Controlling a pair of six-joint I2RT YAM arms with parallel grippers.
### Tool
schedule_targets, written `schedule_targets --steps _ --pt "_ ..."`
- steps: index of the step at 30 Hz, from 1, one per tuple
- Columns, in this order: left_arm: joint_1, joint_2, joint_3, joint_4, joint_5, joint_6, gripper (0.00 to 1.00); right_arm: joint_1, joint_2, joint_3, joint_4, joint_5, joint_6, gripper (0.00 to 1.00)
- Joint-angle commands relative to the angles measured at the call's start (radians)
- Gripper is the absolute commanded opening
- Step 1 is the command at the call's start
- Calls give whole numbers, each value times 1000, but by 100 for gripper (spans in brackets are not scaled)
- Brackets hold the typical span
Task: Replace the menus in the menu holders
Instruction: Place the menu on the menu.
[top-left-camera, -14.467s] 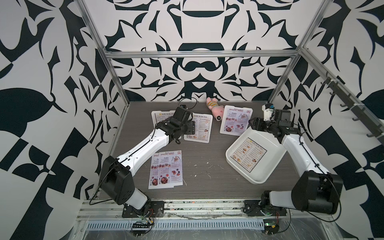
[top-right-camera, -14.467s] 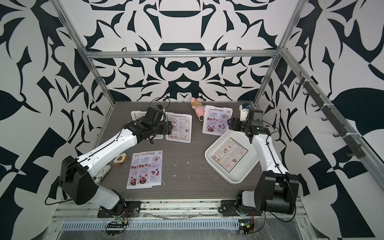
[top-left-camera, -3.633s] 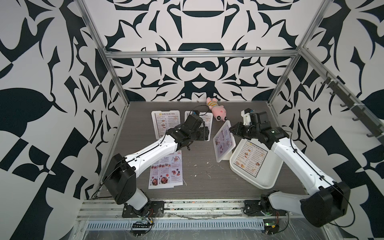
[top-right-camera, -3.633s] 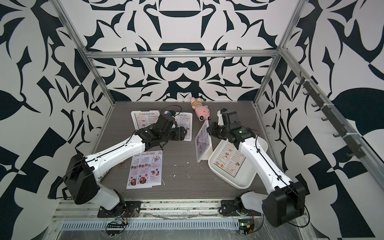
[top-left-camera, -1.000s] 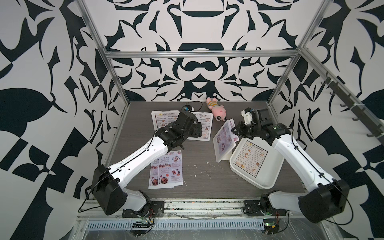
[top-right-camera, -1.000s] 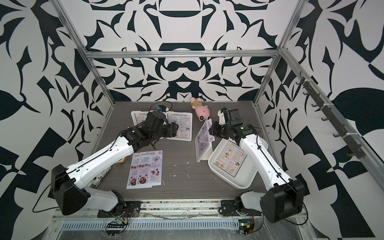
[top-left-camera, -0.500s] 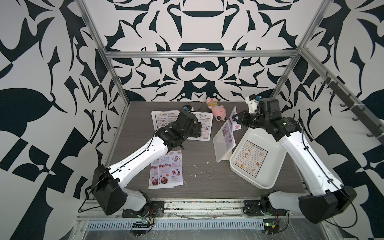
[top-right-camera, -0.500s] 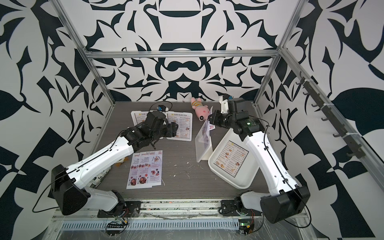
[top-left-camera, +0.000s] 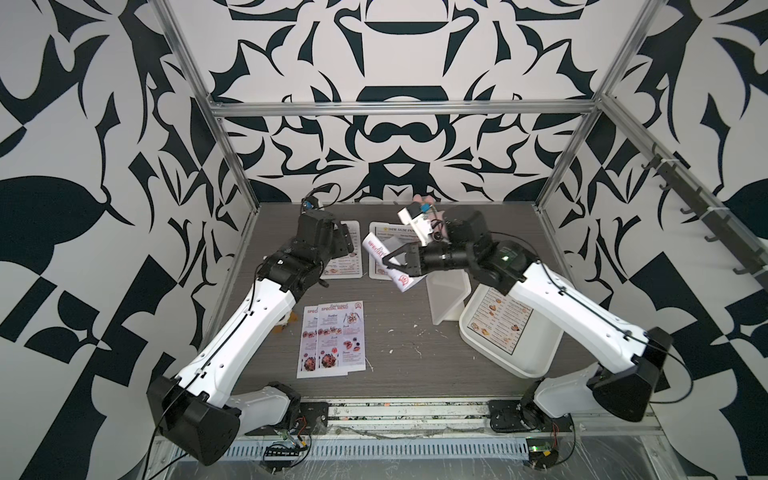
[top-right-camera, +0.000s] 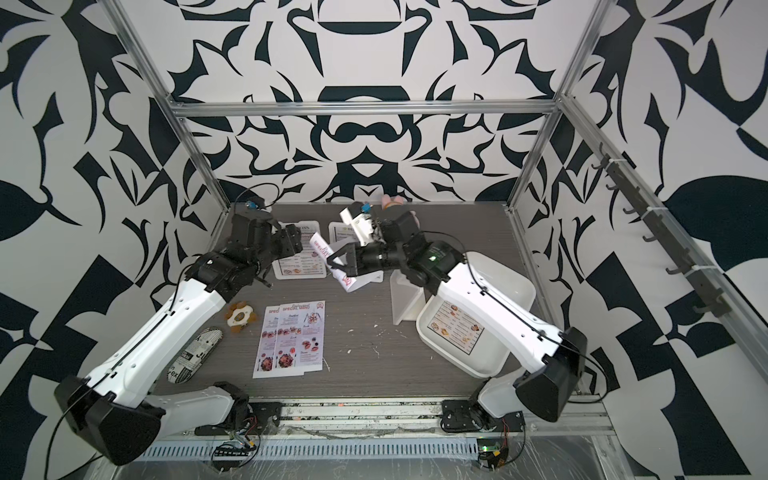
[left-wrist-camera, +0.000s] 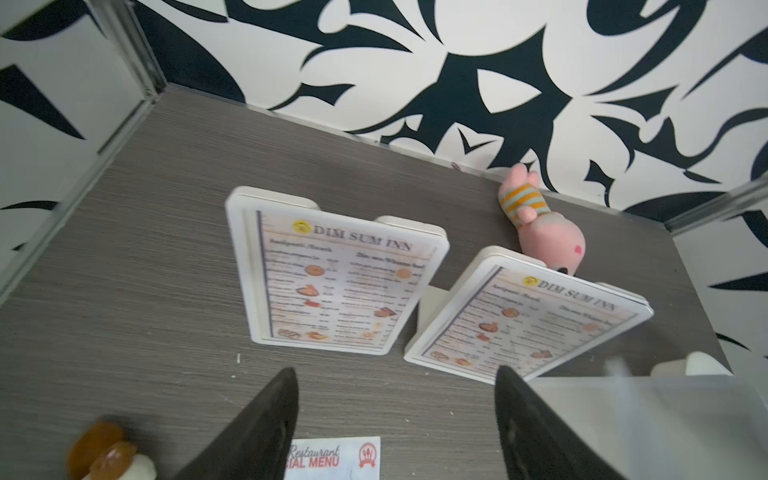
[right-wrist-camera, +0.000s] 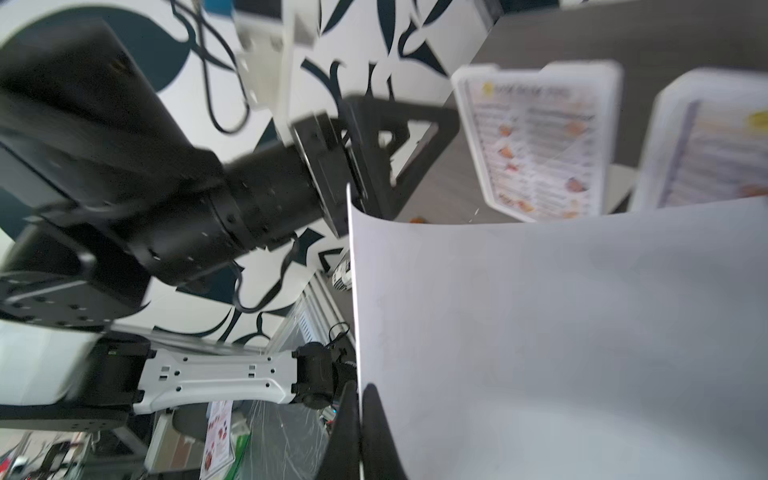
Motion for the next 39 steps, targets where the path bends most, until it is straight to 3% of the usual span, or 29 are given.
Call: schedule_targets --steps 1,6,12,20,25,29,33,39 --pt "33 -45 -11 -83 -54 -9 77 57 57 -29 128 -46 33 0" --pt "85 -86 -16 -120 -80 -5 77 160 151 -10 168 -145 58 0" --pt "89 -71 -28 -127 -78 -16 78 107 229 -9 31 -109 -28 0" --pt "97 -66 -27 -150 -80 -13 78 92 502 187 -275 -11 -479 0" --pt "99 -70 -11 -159 -92 -4 78 97 601 284 -319 109 -637 0" --pt "100 -77 -16 -160 -96 -4 78 102 635 298 -264 153 -668 7" --pt "99 -73 -26 -162 -82 -5 78 102 631 285 -166 201 -647 25" --pt "99 -73 -29 -172 -28 5 76 97 440 193 -87 270 -546 37"
